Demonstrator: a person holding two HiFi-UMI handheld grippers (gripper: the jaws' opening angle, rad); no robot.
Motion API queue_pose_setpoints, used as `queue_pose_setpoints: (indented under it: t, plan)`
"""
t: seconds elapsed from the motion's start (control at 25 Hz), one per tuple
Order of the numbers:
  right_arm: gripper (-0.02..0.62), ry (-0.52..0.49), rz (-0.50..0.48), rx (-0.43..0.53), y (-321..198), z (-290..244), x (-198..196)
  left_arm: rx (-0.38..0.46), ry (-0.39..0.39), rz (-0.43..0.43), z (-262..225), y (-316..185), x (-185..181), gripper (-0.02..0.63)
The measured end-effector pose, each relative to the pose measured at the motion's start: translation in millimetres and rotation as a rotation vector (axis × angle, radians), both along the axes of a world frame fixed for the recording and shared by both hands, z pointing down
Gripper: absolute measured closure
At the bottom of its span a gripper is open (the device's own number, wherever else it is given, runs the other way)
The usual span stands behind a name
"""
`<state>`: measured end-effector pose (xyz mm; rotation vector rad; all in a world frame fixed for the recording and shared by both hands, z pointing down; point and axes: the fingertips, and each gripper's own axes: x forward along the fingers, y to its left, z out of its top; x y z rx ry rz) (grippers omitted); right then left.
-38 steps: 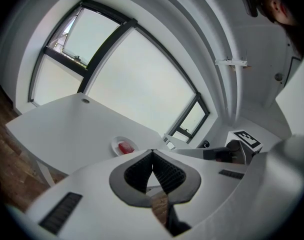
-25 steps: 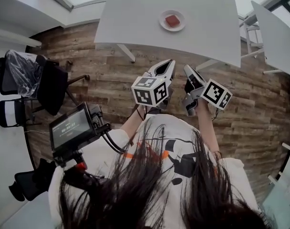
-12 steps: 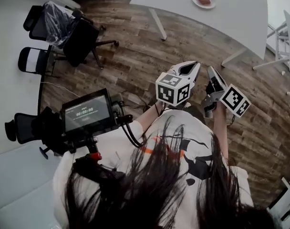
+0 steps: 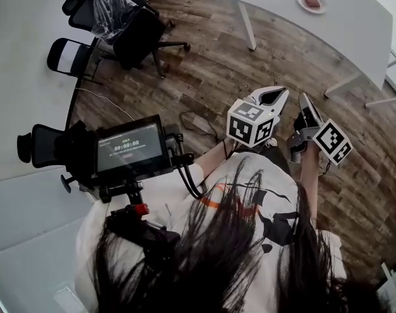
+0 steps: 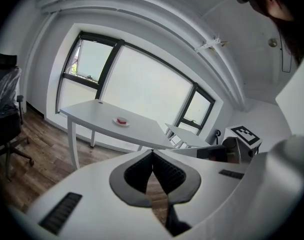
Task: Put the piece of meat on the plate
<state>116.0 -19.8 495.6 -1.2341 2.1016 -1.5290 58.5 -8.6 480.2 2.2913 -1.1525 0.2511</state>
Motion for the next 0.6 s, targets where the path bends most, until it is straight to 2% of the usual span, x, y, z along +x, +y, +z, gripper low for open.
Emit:
queue_pose_setpoints:
  t: [0.2,0.4,0.6]
  plan:
    - [0.589,0.008,-0.009,-0.012,10,4,-31,-0.014,0.004,-0.017,5,13,-34,0.600]
    - [0.589,0.058,0.002,-0.006,26,-5,-70,-0.005,0.051,-0.015,-3,20,-73,0.600]
    - [0.589,0.123,0.032,0.024,67,-29,-139,0.021,0.132,0.020,-24,50,-139,0.601]
